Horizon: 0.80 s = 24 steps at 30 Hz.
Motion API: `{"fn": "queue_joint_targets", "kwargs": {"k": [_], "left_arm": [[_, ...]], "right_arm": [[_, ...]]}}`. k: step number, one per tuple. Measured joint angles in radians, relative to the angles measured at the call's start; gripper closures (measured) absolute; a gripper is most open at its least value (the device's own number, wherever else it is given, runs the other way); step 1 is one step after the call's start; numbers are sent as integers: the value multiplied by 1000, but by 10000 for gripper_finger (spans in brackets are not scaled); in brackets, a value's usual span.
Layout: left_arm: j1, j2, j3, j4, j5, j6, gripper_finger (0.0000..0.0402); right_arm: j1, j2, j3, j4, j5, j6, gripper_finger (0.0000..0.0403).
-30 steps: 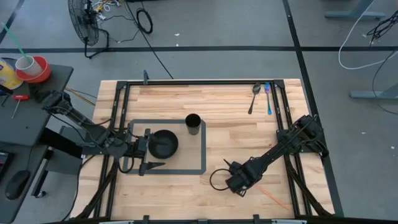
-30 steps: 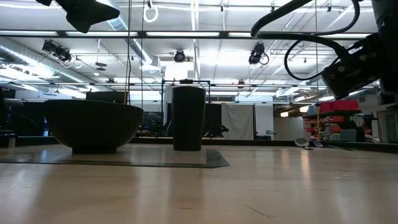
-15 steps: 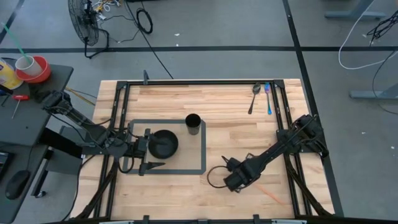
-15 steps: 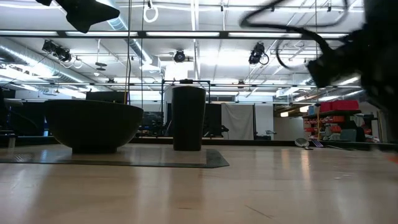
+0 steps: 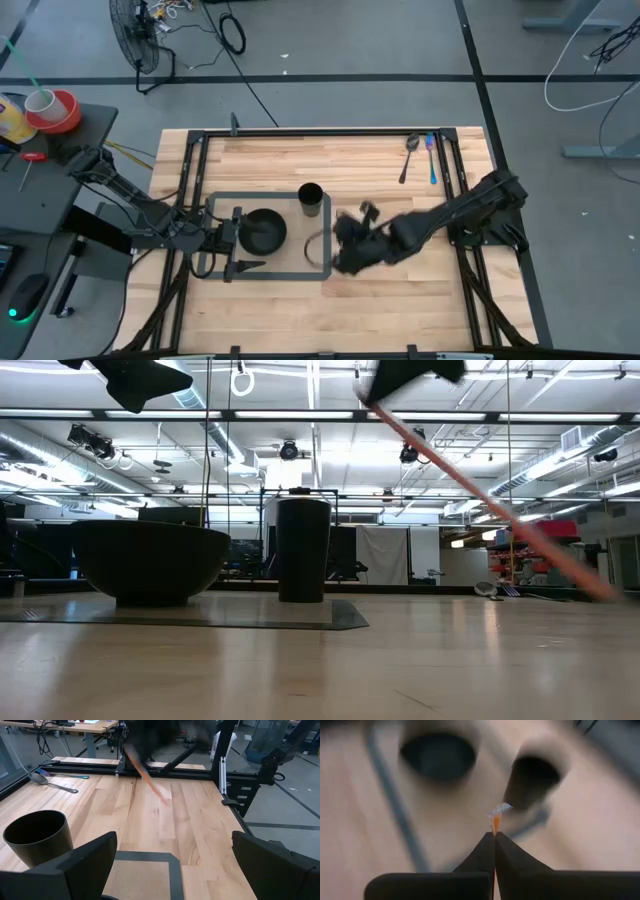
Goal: Pick & Place Utensil
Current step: Put the orange straw into the black cup
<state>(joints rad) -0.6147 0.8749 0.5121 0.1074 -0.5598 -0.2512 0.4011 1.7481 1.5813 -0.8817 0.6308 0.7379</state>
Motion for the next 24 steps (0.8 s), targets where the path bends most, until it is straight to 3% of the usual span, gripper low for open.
{"fn": "queue_joint_targets", "kwargs": {"k": [4,8,16,24], "left_arm": [[0,0,0,0,0,0,3],[0,0,0,0,0,0,3],[0,0,0,0,0,0,3],[0,0,0,0,0,0,3]], "right_arm": [[-50,-89,22,199,203,-165,399],[-93,-160,18,483,304,-408,399],[-195,-149,12,904,255,-743,399],[-290,-87,12,906,169,-672,398]]}}
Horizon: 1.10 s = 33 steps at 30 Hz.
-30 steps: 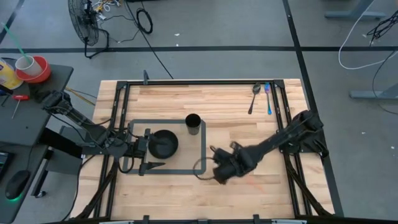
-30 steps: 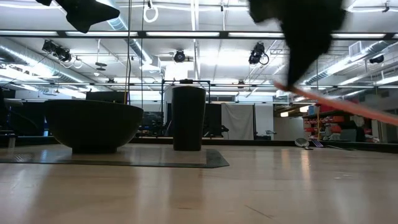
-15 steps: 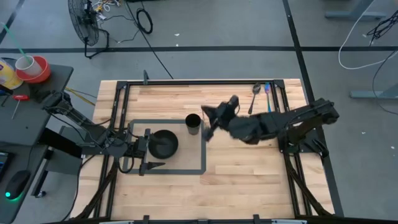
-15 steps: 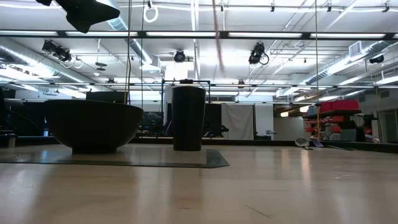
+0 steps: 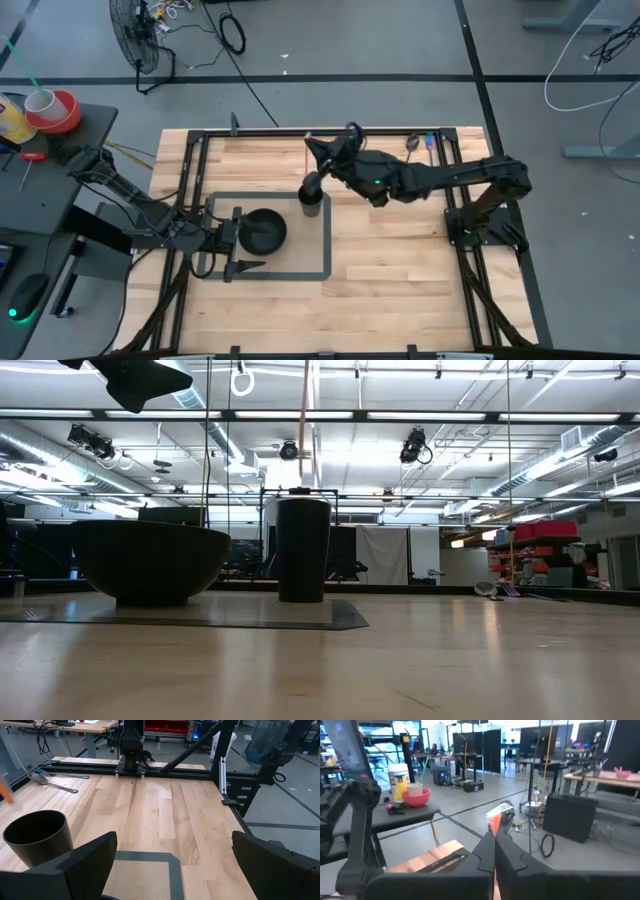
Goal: Pick & Place Utensil
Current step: Put the orange straw into the black cup
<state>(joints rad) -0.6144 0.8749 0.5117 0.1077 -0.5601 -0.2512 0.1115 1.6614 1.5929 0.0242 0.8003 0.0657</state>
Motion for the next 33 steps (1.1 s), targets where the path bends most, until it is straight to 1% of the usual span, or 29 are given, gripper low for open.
{"fn": "queue_joint_targets", "kwargs": {"k": [5,9,19,22,28,33], "left_arm": [[0,0,0,0,0,0,3],[0,0,0,0,0,0,3],[0,0,0,0,0,0,3],[0,0,0,0,0,0,3],[0,0,0,0,0,0,3],[0,0,0,0,0,0,3]], "right_arm": [[-12,47,-1,-30,-8,8,397],[-13,77,-1,-69,-9,69,397],[-13,150,-1,-131,-6,122,397],[-13,165,-1,-157,0,163,397],[-13,192,-1,-240,75,288,396],[-17,198,-1,-289,76,356,396]]}}
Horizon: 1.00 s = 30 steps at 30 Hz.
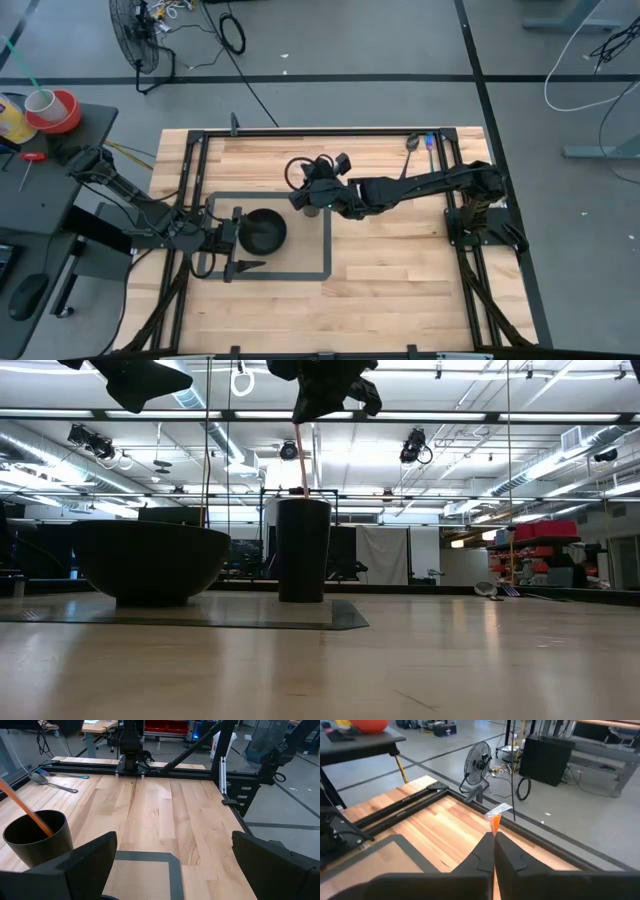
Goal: Pick & Place Utensil
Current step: Put the orange straw into the black cup, then put the black spoon into the black bowl
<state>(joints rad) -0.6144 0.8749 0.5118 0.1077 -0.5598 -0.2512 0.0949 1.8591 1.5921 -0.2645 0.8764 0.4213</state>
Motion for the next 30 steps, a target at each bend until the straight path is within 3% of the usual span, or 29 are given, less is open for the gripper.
{"fn": "queue_joint_targets", "kwargs": {"k": [6,13,18,24,30], "left_arm": [[0,0,0,0,0,0,3],[0,0,0,0,0,0,3],[0,0,0,0,0,0,3],[0,0,0,0,0,0,3],[0,0,0,0,0,0,3]], "right_arm": [[0,0,0,-21,-11,34,368],[0,-8,0,-37,-49,23,278],[11,-84,0,-65,-57,15,222],[19,-214,1,-288,-22,69,181],[17,-289,2,-580,-11,238,174]]}}
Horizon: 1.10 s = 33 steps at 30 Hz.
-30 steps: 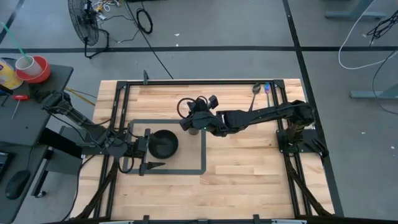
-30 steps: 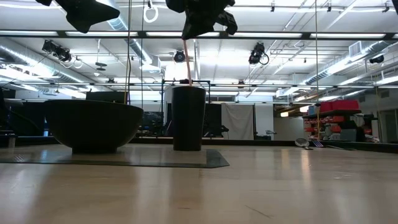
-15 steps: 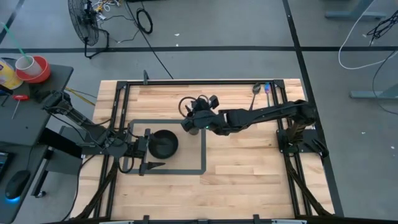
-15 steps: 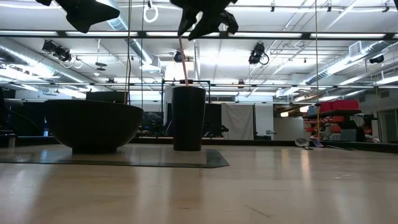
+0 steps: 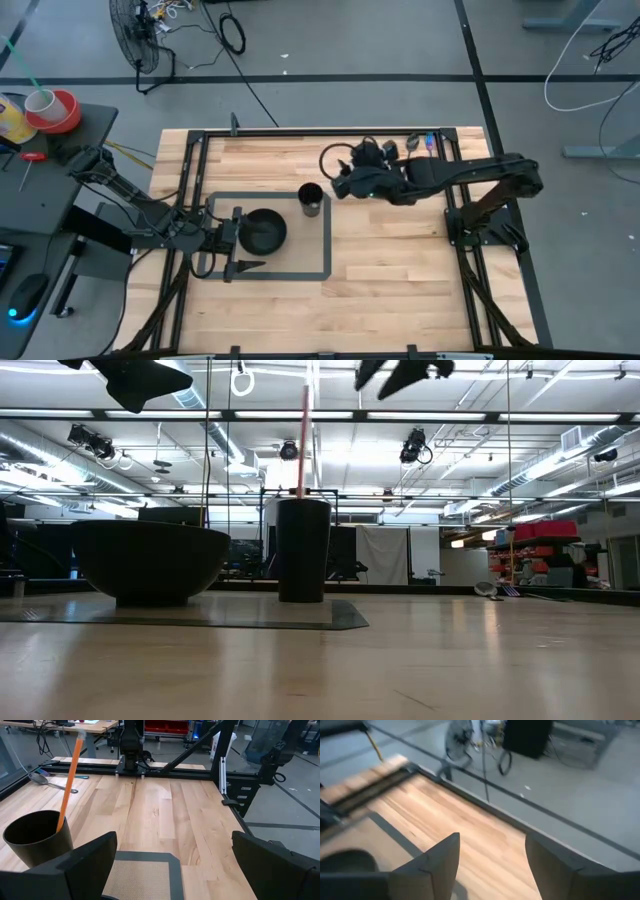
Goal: Pick & Place Utensil
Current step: Put the black spoon into the black bowl
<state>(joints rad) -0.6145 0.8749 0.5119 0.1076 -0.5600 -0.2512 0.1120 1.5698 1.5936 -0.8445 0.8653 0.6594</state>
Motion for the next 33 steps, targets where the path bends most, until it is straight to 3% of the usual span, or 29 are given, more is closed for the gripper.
{"fn": "queue_joint_targets", "kwargs": {"k": [8,16,26,33], "left_arm": [[0,0,0,0,0,0,3],[0,0,0,0,0,0,3],[0,0,0,0,0,0,3],[0,0,0,0,0,0,3]], "right_arm": [[-52,13,-39,-368,6,346,174],[-243,5,-261,-392,-129,497,175],[-559,5,-562,-101,-246,449,178],[-726,5,-744,171,-328,425,217]]}}
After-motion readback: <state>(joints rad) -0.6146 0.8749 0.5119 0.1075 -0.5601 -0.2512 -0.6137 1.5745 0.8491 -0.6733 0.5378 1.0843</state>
